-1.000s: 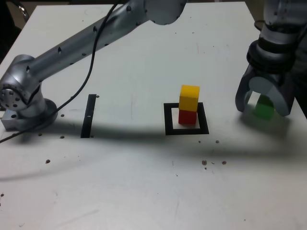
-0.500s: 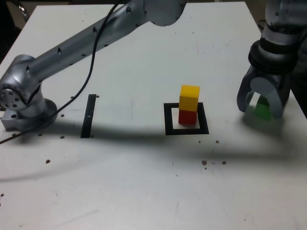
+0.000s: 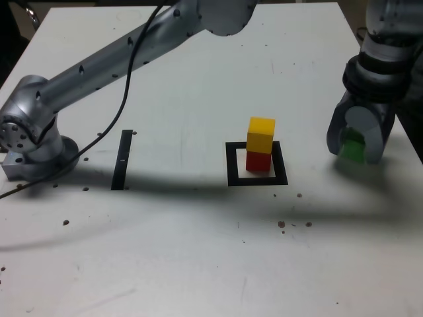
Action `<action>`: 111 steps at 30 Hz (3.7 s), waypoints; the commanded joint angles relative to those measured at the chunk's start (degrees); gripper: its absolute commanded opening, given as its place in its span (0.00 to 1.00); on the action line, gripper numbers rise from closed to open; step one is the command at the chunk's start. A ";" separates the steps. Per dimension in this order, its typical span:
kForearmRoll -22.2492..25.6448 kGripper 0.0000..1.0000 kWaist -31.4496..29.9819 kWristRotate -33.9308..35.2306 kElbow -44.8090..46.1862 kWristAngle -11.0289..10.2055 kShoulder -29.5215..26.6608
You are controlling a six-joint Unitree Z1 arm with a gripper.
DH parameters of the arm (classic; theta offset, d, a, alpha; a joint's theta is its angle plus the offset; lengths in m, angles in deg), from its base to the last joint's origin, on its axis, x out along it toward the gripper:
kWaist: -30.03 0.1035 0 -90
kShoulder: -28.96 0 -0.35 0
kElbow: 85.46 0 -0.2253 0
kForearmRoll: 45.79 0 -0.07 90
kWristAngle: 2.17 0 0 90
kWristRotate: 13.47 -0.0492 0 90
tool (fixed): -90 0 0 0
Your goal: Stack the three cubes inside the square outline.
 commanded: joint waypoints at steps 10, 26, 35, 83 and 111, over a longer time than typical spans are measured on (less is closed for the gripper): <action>1.03 0.26 -1.67 1.08 2.27 -0.94 -4.88; 1.11 0.26 -3.52 11.94 22.39 -0.51 -24.53; 1.03 0.26 -3.76 17.99 31.06 1.58 -32.48; -3.08 0.39 -1.88 18.47 41.40 5.24 -31.01; -3.30 1.00 -1.83 18.53 44.72 3.50 -35.31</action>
